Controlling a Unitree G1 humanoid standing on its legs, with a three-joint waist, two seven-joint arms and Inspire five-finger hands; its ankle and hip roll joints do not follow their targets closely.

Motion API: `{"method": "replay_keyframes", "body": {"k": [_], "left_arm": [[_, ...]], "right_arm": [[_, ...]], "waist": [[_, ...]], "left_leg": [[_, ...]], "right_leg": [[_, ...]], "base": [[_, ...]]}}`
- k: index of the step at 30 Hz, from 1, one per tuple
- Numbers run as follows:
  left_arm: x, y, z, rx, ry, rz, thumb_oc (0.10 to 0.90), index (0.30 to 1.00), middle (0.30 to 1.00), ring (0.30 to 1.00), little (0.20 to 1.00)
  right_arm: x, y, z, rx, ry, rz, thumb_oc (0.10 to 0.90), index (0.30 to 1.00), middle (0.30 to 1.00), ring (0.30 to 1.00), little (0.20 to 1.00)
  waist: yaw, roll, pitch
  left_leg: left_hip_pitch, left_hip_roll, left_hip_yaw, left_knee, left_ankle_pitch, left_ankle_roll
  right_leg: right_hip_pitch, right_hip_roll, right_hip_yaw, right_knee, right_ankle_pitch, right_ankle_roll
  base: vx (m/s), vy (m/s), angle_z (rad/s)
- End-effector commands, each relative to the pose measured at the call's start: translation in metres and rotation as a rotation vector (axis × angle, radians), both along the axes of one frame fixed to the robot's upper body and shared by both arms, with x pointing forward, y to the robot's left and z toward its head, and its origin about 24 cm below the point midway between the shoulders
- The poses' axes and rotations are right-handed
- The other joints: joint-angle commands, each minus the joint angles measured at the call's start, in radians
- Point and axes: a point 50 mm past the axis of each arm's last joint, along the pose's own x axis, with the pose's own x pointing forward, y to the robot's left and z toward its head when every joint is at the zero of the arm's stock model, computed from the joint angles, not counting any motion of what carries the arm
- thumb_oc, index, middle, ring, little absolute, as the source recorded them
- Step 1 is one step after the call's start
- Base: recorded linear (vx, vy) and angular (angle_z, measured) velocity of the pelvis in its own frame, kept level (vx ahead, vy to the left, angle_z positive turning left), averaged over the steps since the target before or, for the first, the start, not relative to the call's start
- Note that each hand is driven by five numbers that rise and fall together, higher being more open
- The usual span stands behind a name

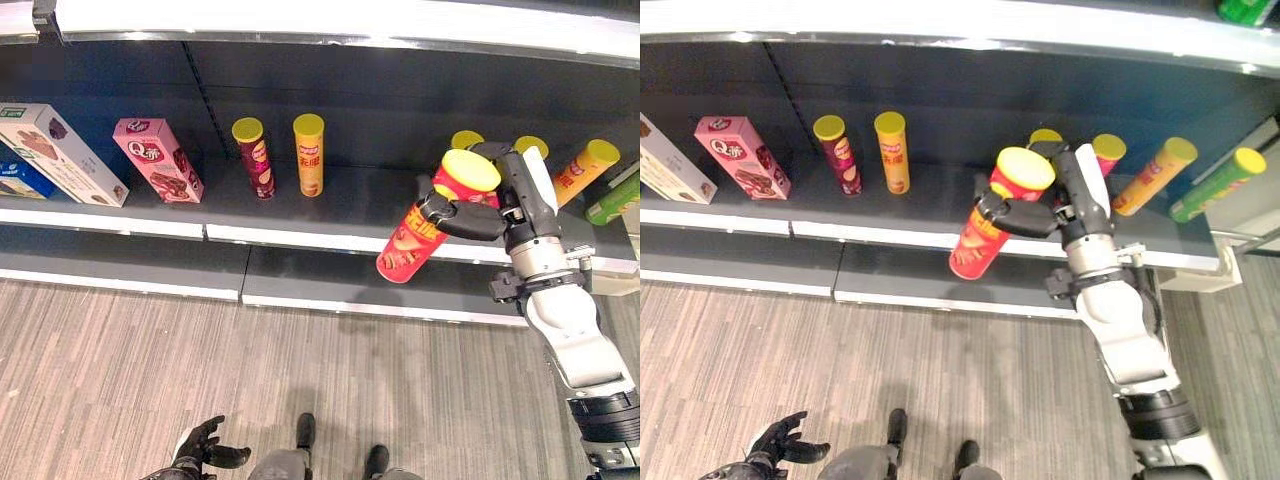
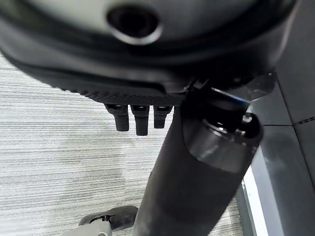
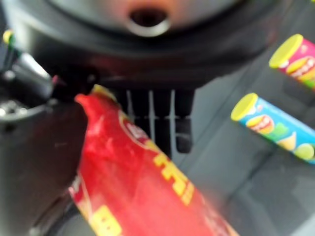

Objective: Put the goods on the table back onto the shelves and tidy them up.

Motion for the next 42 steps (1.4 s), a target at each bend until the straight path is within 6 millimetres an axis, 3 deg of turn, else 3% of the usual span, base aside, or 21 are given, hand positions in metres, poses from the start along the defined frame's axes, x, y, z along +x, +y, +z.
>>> {"method": "replay_keyframes", "body": {"k": [1,4,5,7,9,10,14,20,25,29,32,42], "left_arm": [[-0.025,0.023,0.003,0.079,0.045,0.006,0.800,0.900,0.900,0.900,0.900],[-0.020,0.023,0.005,0.074,0.017,0.012,0.800,0.900,0.900,0.900,0.900],[-0.009,0.023,0.009,0.066,-0.020,0.019,0.800,0.900,0.900,0.900,0.900],[0.000,0.025,0.012,0.074,-0.037,0.002,0.800,0.900,0.900,0.900,0.900],[0.004,0.025,0.015,0.066,-0.060,0.002,0.800,0.900,0.900,0.900,0.900],[0.012,0.016,0.016,0.027,-0.103,0.023,0.800,0.900,0.900,0.900,0.900],[0.019,0.006,0.016,-0.010,-0.125,0.027,0.800,0.900,0.900,0.900,0.900],[0.019,0.004,0.014,0.007,-0.111,0.017,0.800,0.900,0.900,0.900,0.900],[0.016,0.004,0.012,0.023,-0.103,0.021,0.800,0.900,0.900,0.900,0.900],[0.018,0.005,0.014,0.052,-0.115,-0.002,0.800,0.900,0.900,0.900,0.900],[0.028,-0.002,0.019,0.064,-0.162,-0.057,0.800,0.900,0.900,0.900,0.900],[0.040,-0.014,0.022,0.070,-0.203,-0.135,0.800,0.900,0.900,0.900,0.900]], "right_arm": [[-0.010,0.026,0.064,-0.022,-0.300,0.130,0.400,0.300,0.300,0.300,0.300],[-0.008,0.028,0.063,-0.025,-0.288,0.141,0.400,0.300,0.300,0.300,0.300],[-0.006,0.030,0.065,-0.017,-0.285,0.150,0.400,0.300,0.300,0.300,0.300],[-0.006,0.025,0.066,-0.013,-0.291,0.126,0.400,0.300,0.300,0.300,0.300],[-0.007,0.023,0.062,-0.021,-0.281,0.116,0.400,0.300,0.300,0.300,0.300],[-0.011,0.024,0.066,-0.016,-0.313,0.117,0.400,0.300,0.300,0.300,0.300],[-0.011,0.029,0.071,-0.039,-0.364,0.090,0.400,0.300,0.300,0.300,0.300],[-0.003,0.038,0.079,-0.014,-0.447,0.019,0.400,0.300,0.300,0.300,0.300],[0.007,0.034,0.088,-0.024,-0.509,-0.104,0.400,0.300,0.300,0.300,0.300],[0.015,0.018,0.109,-0.096,-0.621,-0.315,0.400,0.300,0.300,0.300,0.300],[0.023,-0.010,0.130,-0.205,-0.708,-0.564,0.400,0.300,0.300,0.300,0.300],[0.026,-0.039,0.143,-0.245,-0.768,-0.768,0.400,0.300,0.300,0.300,0.300]], "waist": [[-0.005,-0.020,-0.025],[-0.003,-0.026,-0.015],[0.002,-0.040,-0.003],[-0.006,-0.063,0.018],[-0.003,-0.092,0.018],[-0.007,-0.099,0.022],[0.001,-0.078,0.025],[0.024,-0.048,0.037],[0.045,-0.026,0.046],[0.076,0.008,0.067],[0.103,0.043,0.092],[0.130,0.099,0.106]], "left_leg": [[-0.003,0.004,0.029,0.024,-0.134,0.035],[0.009,0.015,0.023,0.025,-0.149,0.019],[0.003,0.023,0.003,0.030,-0.154,-0.008],[0.002,0.050,-0.044,0.068,-0.199,-0.047],[-0.046,0.050,-0.088,0.120,-0.205,-0.053],[-0.114,0.068,-0.129,0.153,-0.194,-0.067],[-0.171,0.091,-0.169,0.140,-0.163,-0.082],[-0.183,0.088,-0.183,0.120,-0.148,-0.082],[-0.192,0.080,-0.194,0.110,-0.140,-0.081],[-0.221,0.068,-0.218,0.110,-0.127,-0.084],[-0.260,0.057,-0.249,0.112,-0.111,-0.089],[-0.298,0.056,-0.291,0.091,-0.087,-0.101]], "right_leg": [[-0.116,-0.163,0.053,0.207,0.152,0.048],[-0.129,-0.190,0.036,0.134,0.150,0.048],[-0.134,-0.203,0.032,-0.037,0.141,0.050],[-0.129,-0.183,0.067,-0.295,0.197,0.073],[-0.111,-0.175,0.083,-0.305,0.212,0.088],[-0.111,-0.159,0.066,-0.290,0.214,0.073],[-0.110,-0.137,0.013,-0.302,0.188,0.054],[-0.107,-0.141,-0.013,-0.302,0.176,0.048],[-0.107,-0.150,-0.027,-0.302,0.172,0.047],[-0.116,-0.164,-0.045,-0.296,0.170,0.048],[-0.136,-0.173,-0.064,-0.284,0.166,0.049],[-0.158,-0.176,-0.100,-0.260,0.141,0.050]], "base": [[-0.02,0.065,-0.14],[0.06,-0.109,-0.08],[0.13,-0.307,-0.01],[0.23,-0.422,0.04],[0.14,-0.379,1.23],[0.03,-0.343,2.00],[0.01,-0.142,0.68],[0.00,-0.001,0.03],[-0.01,0.005,0.15],[-0.04,-0.006,0.23],[-0.06,-0.033,0.40],[0.00,-0.031,0.11]]}}
